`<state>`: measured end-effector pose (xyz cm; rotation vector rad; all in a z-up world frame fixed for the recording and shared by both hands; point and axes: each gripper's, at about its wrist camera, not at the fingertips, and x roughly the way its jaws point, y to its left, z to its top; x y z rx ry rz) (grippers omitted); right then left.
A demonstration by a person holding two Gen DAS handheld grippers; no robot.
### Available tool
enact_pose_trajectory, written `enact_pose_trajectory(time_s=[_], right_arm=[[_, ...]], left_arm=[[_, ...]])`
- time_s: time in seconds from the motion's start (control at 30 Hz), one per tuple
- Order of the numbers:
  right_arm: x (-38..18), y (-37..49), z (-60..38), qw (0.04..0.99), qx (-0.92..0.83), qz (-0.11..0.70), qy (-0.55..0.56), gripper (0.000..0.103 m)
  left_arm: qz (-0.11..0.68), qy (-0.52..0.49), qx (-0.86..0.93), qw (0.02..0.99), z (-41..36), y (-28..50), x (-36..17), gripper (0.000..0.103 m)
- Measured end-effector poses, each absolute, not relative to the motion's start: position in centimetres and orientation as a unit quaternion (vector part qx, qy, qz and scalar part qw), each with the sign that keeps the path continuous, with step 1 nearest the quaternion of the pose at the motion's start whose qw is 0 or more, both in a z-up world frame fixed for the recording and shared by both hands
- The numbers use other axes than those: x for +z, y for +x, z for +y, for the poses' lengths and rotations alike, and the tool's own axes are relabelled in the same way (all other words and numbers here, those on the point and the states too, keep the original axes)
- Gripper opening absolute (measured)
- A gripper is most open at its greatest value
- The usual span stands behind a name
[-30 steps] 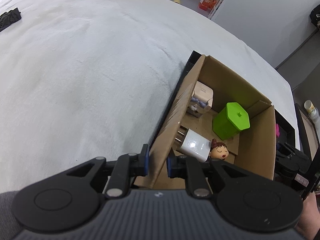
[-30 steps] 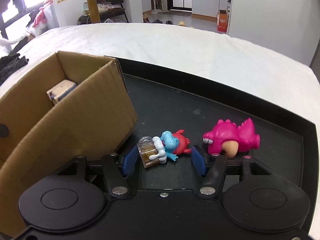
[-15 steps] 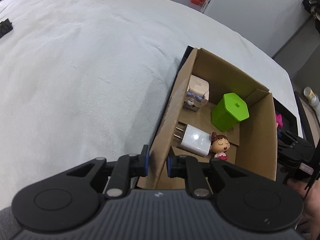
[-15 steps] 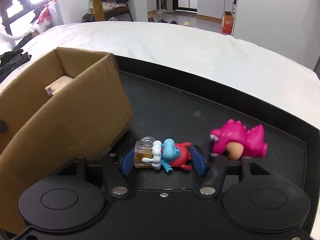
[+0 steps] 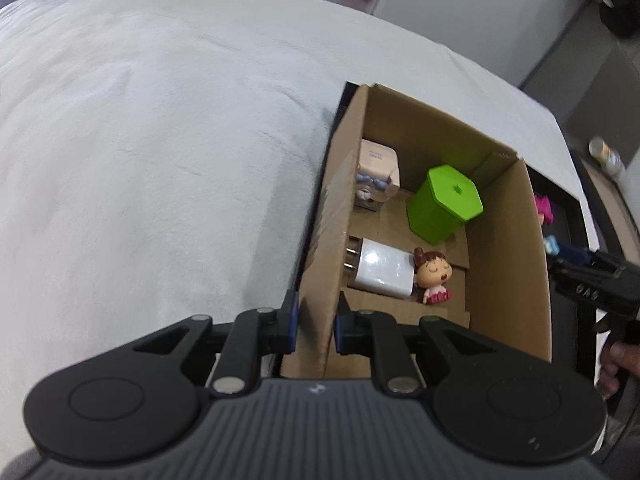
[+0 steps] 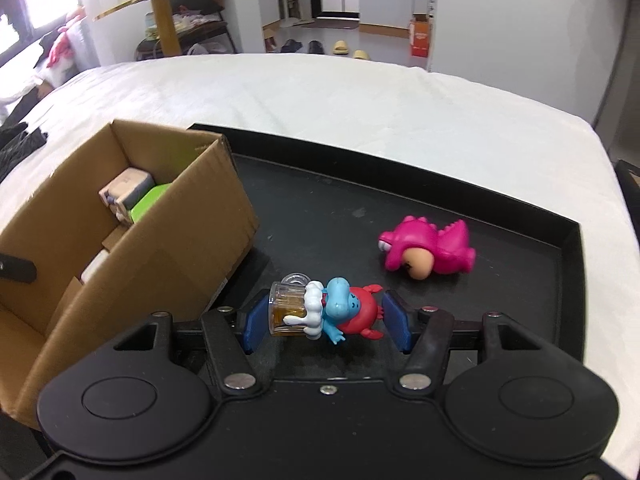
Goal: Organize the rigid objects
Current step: 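Carry the jar figure with the right gripper into the box and release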
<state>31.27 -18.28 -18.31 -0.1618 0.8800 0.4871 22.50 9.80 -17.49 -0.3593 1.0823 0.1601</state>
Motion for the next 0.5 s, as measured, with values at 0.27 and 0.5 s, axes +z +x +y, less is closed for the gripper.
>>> enact_pose_trajectory(time_s=[0.27, 0.5], right_arm=[[-16.1, 29.9, -19.9, 0.878, 0.21, 0.43, -0.025, 0.058], [-15.2, 28.1, -20.1, 0.876, 0.198, 0.438, -0.05, 0.058]], left_arm=[[0.535, -0.124, 0.032, 0.835, 9.8, 22.9, -17.5, 0.015], [0.522, -0.133, 0.027, 0.842, 10.1, 22.3, -17.6, 0.016]])
